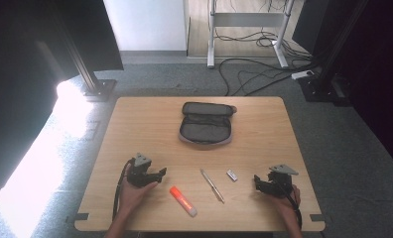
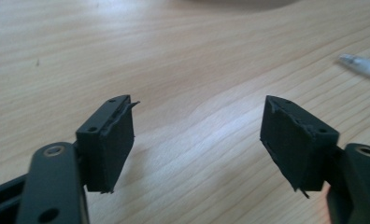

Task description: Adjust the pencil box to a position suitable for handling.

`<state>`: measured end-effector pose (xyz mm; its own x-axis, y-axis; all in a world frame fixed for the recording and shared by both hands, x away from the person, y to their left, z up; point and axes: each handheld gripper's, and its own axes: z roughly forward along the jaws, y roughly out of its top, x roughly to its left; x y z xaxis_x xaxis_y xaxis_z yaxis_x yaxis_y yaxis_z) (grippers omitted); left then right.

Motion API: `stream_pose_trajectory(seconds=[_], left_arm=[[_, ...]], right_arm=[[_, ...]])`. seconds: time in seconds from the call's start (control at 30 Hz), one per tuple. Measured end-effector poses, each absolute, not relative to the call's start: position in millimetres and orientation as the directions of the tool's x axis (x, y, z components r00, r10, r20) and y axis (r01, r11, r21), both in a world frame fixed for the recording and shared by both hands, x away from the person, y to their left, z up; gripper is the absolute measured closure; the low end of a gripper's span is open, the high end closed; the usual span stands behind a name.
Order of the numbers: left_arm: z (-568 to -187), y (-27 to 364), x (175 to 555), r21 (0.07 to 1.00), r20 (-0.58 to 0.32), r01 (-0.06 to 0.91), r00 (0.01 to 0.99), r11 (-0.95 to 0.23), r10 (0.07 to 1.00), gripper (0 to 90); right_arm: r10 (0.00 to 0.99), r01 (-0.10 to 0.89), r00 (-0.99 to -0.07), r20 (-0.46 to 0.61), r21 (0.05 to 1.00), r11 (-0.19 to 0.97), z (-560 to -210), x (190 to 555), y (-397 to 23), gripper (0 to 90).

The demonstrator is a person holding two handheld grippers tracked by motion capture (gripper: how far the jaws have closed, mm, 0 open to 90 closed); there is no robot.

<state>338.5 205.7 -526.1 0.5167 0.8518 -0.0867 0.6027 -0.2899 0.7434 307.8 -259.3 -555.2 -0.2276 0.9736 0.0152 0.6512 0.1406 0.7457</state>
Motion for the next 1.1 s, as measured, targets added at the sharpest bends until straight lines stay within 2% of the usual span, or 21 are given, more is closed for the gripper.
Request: stream_pose_trajectory(seconds=[0.07, 0.27, 0.63, 1.1], left_arm=[[-522.5, 202.8, 339.6, 0.747, -0.083, 0.594, 0.528, -0.297, 0.845, 22.1], [-513.7, 199.7, 344.8, 0.765, -0.116, 0.584, 0.539, -0.271, 0.834, 22.2], [-499.4, 200.8, 366.3, 0.793, -0.134, 0.578, 0.473, -0.192, 0.871, 25.1], [-489.9, 187.3, 391.7, 0.789, -0.129, 0.577, 0.489, -0.21, 0.863, 26.3]], right_arm=[[0.973, 0.651, -0.229, 0.016, 0.746, 0.141, -555.2, 308.0, -259.4, 18.6], [0.973, 0.651, -0.229, 0.016, 0.746, 0.141, -555.3, 308.0, -259.4, 18.6], [0.973, 0.651, -0.229, 0.014, 0.746, 0.142, -555.3, 308.0, -259.3, 18.6], [0.974, 0.65, -0.228, 0.014, 0.746, 0.142, -555.4, 307.9, -259.3, 18.6]])
